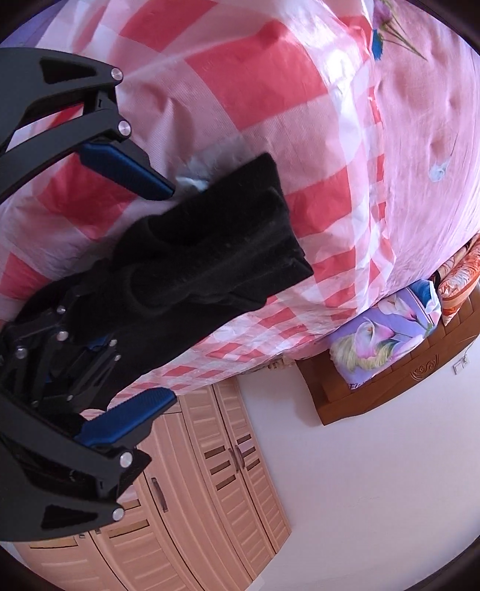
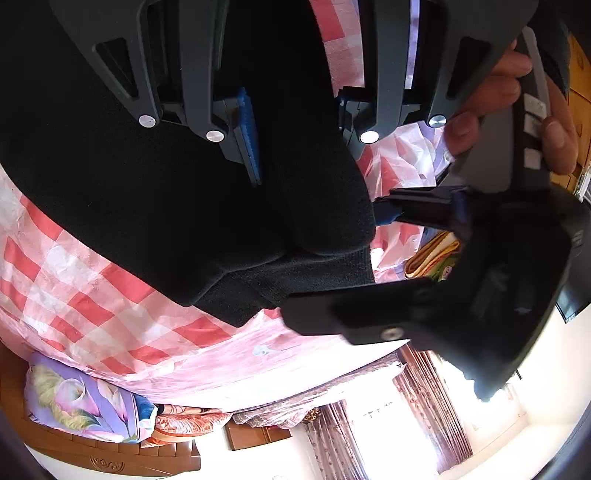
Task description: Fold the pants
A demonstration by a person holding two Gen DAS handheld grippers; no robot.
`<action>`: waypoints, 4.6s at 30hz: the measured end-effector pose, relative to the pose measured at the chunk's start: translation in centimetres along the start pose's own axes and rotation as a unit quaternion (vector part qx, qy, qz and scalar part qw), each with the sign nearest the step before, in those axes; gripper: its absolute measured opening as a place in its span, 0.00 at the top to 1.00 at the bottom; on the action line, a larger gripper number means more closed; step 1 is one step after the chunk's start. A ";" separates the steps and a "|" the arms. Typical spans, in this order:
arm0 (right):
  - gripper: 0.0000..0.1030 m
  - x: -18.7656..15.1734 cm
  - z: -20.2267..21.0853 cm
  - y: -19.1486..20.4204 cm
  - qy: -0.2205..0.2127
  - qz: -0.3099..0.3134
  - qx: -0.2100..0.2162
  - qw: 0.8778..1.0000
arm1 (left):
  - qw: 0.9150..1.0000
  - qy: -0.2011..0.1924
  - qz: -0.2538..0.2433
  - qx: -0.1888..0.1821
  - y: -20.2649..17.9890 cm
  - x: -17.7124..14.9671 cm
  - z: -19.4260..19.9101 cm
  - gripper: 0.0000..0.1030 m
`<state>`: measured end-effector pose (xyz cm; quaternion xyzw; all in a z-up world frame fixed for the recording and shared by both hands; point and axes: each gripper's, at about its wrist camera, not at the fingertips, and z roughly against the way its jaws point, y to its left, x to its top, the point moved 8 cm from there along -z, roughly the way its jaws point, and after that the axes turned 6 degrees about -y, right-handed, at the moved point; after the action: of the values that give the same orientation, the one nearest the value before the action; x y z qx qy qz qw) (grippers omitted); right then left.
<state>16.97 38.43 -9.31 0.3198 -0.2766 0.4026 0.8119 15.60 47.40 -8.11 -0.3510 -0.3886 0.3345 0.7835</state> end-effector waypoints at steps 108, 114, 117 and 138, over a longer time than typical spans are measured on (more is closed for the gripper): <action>0.78 -17.9 31.1 -17.5 -0.132 -0.344 -0.091 0.925 | 0.839 -0.017 -0.533 0.112 -16.7 -24.8 -8.6 0.01; 0.78 -19.7 30.4 -18.5 -0.140 -0.369 -0.078 0.915 | 0.840 0.000 -0.532 0.107 -16.7 -25.9 -9.6 0.01; 0.78 -18.8 32.0 -17.8 -0.155 -0.339 -0.108 0.922 | 0.829 0.002 -0.546 0.126 -16.2 -26.5 -10.3 0.01; 0.04 -14.5 35.0 -14.6 -0.140 -0.099 -0.264 0.949 | 0.835 -0.018 -0.535 0.127 -17.4 -25.2 -9.1 0.01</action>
<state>14.80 -1.35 -1.44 0.1723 -0.4508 0.1843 0.8562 15.71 15.52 -7.58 0.0203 -0.4836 -0.0842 0.8710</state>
